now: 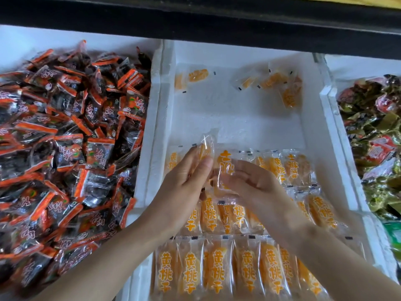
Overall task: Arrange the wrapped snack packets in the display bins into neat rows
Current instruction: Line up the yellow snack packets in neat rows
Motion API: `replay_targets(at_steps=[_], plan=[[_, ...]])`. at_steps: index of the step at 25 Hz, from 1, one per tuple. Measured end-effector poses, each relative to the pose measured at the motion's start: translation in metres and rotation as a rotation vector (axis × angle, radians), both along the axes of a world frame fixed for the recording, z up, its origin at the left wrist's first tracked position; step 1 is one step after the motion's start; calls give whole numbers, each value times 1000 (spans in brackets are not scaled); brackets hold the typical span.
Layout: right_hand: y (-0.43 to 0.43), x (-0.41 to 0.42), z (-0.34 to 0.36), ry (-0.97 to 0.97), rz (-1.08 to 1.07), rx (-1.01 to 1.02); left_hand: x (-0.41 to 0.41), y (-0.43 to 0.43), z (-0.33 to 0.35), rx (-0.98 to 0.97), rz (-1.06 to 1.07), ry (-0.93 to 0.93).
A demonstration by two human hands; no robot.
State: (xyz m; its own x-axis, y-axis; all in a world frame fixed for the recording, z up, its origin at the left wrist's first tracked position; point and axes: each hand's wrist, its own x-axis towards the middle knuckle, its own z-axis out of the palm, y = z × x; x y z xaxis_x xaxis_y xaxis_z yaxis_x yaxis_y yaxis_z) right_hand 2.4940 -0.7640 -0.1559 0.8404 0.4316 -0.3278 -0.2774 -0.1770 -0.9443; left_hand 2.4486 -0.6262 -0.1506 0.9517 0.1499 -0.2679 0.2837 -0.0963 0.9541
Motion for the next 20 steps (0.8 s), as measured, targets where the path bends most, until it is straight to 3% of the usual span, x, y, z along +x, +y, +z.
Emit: replay_targets(at_steps=[3,7,11,14,17,20], plan=[[-11,12,-12,8,-115,-20,4,4,-12,8,34,-21],[-18,44,-33,-134,-232,-256,5,6,-21,63,64,-6],[-19,71,-41,-191,-157,-423,5,8,-20,95,69,25],[-27,84,-34,-94,-115,-356,7,10,-21,106,83,40],[-27,90,-30,2,-179,-150,7,10,-24,106,63,49],[-23,99,-35,-169,-153,-208,8,11,-27,99,50,54]])
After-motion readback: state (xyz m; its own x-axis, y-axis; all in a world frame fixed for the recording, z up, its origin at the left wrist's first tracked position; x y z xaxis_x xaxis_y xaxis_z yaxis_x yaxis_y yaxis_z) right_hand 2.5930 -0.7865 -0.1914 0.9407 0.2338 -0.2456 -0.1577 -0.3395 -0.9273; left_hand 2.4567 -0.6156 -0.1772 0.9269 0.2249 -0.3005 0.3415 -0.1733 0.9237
